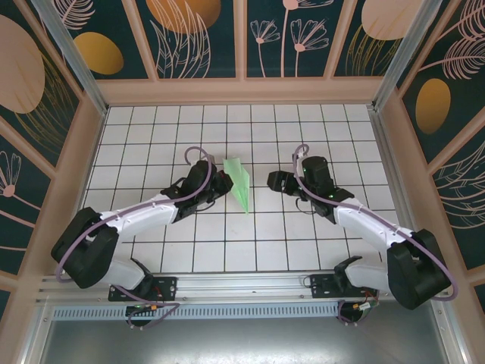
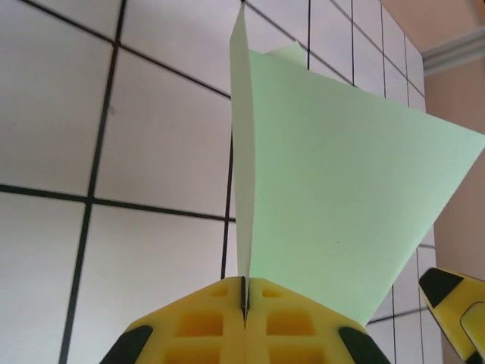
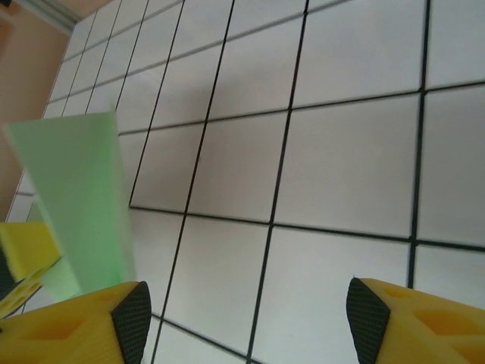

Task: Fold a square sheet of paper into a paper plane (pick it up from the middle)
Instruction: Move the paper plane to the top-center of the table.

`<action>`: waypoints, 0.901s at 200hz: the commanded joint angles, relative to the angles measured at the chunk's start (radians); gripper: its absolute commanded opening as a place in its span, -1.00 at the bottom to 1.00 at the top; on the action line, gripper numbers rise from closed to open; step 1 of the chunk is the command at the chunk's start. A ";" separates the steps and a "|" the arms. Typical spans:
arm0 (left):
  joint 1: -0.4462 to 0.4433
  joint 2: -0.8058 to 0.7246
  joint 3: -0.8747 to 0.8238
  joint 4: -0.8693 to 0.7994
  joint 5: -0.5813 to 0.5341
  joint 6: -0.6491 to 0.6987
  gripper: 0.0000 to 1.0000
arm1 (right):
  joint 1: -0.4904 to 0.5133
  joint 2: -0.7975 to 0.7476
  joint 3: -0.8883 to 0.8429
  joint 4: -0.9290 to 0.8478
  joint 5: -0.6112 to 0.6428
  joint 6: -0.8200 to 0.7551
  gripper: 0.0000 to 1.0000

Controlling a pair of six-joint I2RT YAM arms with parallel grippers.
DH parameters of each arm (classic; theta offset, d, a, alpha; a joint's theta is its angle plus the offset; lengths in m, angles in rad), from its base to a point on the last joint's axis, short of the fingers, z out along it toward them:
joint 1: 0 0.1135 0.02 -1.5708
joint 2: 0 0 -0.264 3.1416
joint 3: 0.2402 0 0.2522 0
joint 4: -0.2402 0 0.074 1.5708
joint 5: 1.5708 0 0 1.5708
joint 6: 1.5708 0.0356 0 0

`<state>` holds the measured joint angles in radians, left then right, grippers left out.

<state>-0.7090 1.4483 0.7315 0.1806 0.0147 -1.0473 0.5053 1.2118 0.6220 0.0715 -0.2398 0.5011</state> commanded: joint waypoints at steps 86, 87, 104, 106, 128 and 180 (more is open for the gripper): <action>-0.007 0.145 -0.147 0.288 0.197 -0.039 -1.00 | 0.325 0.253 0.117 -0.051 0.144 0.086 -0.21; -0.007 0.145 -0.147 0.287 0.198 -0.039 -1.00 | 0.327 0.256 0.120 -0.052 0.144 0.086 -0.21; -0.007 0.148 -0.149 0.289 0.197 -0.039 -1.00 | 0.341 0.300 0.145 -0.062 0.153 0.094 -0.21; -0.007 0.149 -0.149 0.289 0.198 -0.039 -1.00 | 0.343 0.304 0.147 -0.065 0.157 0.096 -0.21; -0.006 0.150 -0.149 0.285 0.199 -0.037 -1.00 | 0.351 0.326 0.163 -0.084 0.185 0.098 -0.20; -0.007 0.156 -0.145 0.281 0.193 -0.043 -1.00 | 0.367 0.346 0.168 -0.111 0.166 0.129 0.07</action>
<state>-0.7090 1.5871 0.5888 0.4267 0.2024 -1.0779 0.8528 1.5425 0.7570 -0.0017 -0.0849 0.6014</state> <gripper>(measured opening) 0.060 0.521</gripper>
